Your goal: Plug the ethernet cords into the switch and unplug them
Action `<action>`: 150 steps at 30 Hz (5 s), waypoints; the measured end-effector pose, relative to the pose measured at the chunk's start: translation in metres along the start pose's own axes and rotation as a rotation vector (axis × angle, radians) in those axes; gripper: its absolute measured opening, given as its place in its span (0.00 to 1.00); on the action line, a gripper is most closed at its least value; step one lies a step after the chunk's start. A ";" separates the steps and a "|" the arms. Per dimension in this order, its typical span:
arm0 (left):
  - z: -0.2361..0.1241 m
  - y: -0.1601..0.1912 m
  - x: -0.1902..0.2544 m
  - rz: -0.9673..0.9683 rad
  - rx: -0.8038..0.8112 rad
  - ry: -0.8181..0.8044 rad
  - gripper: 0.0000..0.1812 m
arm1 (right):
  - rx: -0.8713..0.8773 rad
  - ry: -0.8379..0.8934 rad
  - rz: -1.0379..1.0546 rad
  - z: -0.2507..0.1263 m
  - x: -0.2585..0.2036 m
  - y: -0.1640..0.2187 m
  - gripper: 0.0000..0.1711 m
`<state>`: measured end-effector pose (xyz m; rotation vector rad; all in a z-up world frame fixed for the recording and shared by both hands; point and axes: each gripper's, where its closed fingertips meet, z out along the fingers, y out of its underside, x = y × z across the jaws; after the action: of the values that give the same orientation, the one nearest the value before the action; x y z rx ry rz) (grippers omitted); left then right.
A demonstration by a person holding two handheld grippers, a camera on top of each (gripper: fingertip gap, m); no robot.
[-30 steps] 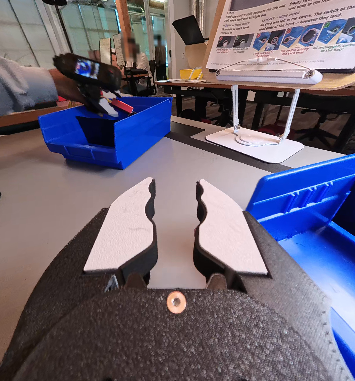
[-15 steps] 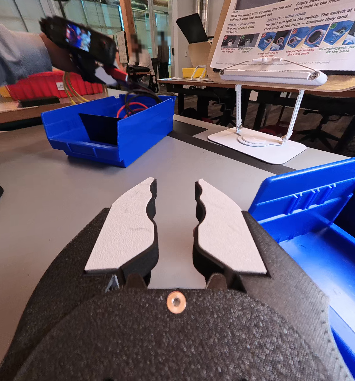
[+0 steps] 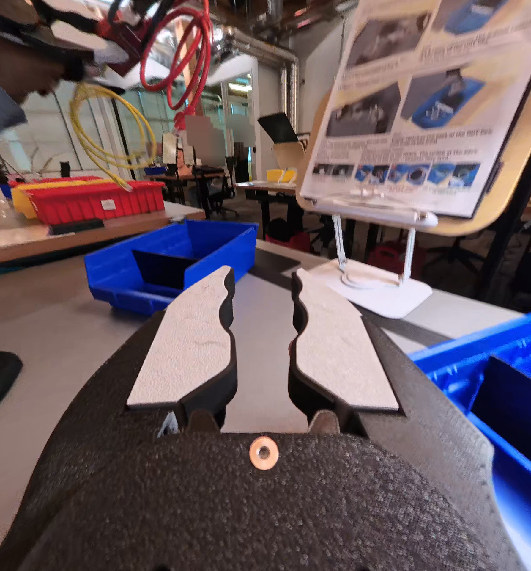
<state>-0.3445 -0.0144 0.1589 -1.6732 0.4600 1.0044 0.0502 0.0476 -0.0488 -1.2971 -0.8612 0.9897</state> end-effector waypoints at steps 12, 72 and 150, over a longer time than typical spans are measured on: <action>-0.081 -0.134 0.135 -1.092 0.738 0.798 0.15 | 0.180 -0.240 0.057 0.045 -0.047 -0.126 0.25; -0.158 -0.170 0.307 -0.822 0.663 1.558 0.15 | 0.015 -0.769 0.195 0.015 -0.097 -0.087 0.14; -0.073 -0.132 0.238 -1.367 0.754 1.003 0.14 | 0.009 -0.481 -0.047 0.027 -0.146 -0.114 0.15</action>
<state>-0.0855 0.0076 0.0512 -1.2030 0.1581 -0.9547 -0.0159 -0.0794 0.0720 -1.0375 -1.2426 1.2911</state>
